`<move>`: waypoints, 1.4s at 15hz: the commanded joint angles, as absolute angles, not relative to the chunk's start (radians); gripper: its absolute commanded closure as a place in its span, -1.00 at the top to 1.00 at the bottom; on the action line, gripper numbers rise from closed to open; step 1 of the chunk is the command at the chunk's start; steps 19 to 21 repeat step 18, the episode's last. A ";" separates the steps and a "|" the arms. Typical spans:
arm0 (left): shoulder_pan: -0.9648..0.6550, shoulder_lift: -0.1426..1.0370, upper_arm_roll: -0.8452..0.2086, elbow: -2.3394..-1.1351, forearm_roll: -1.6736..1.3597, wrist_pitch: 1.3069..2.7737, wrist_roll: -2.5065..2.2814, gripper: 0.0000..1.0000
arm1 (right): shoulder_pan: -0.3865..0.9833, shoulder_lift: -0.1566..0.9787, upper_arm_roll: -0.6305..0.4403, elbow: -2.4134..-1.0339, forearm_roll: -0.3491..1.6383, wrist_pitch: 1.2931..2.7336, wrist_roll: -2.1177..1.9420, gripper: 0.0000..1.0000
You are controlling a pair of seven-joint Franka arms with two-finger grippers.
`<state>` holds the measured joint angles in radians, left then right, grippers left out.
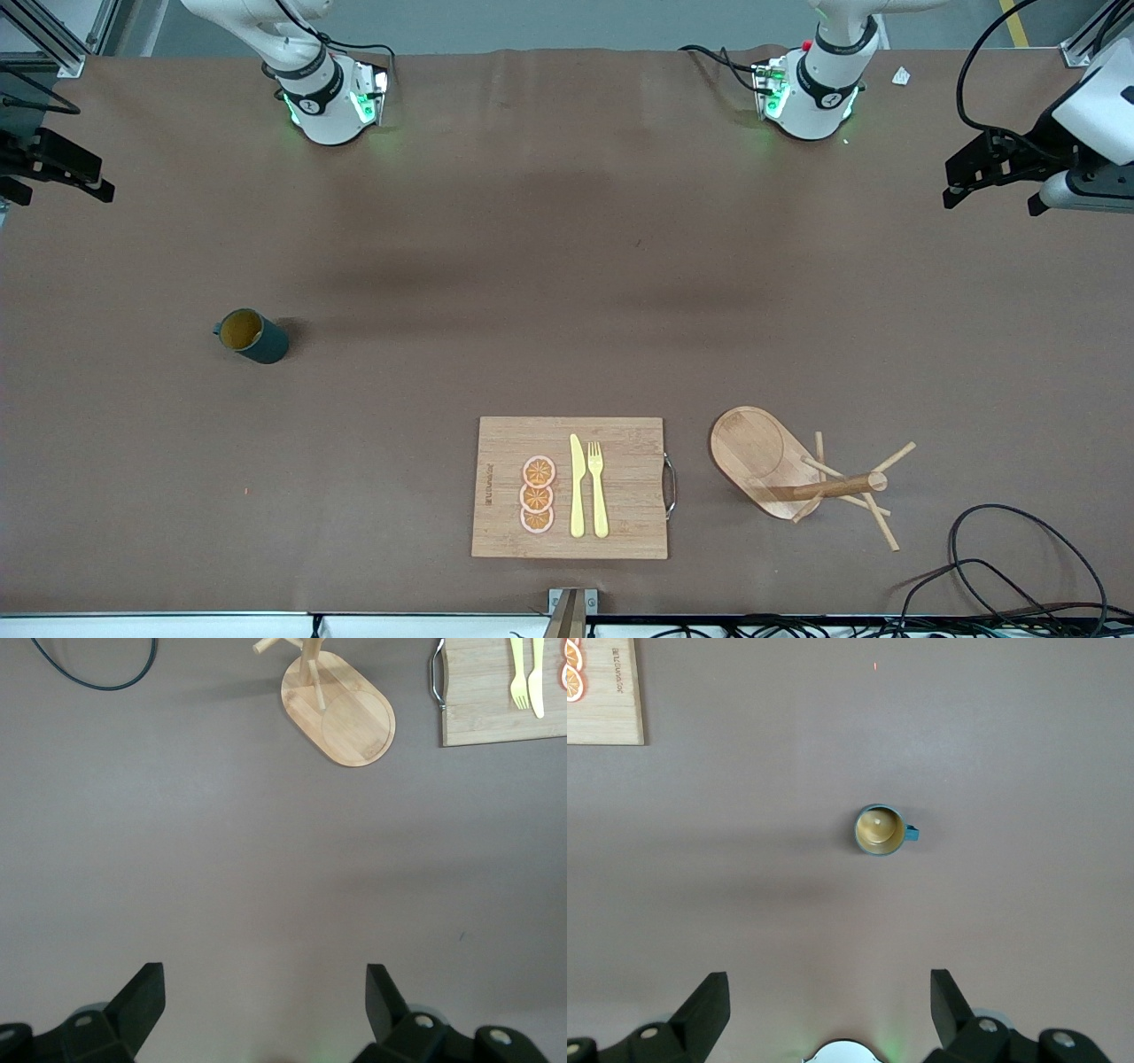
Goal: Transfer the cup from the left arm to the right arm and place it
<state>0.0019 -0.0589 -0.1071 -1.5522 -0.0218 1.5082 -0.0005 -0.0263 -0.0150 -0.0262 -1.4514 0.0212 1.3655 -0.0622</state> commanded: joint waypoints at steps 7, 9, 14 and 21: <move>0.000 -0.064 -0.104 -1.565 0.014 1.508 0.020 1.00 | -0.037 -0.029 -0.041 -1.471 0.023 1.408 -0.052 1.00; -0.008 -0.063 -0.107 -1.565 0.017 1.508 0.015 1.00 | -0.035 -0.031 -0.041 -1.471 0.023 1.413 -0.046 1.00; 0.003 -0.060 -0.107 -1.557 0.015 1.508 0.023 1.00 | -0.037 -0.034 -0.041 -1.471 0.023 1.402 -0.041 1.00; 0.002 -0.060 -0.104 -1.554 0.002 1.508 0.066 1.00 | -0.035 -0.035 -0.040 -1.471 0.023 1.404 -0.043 1.00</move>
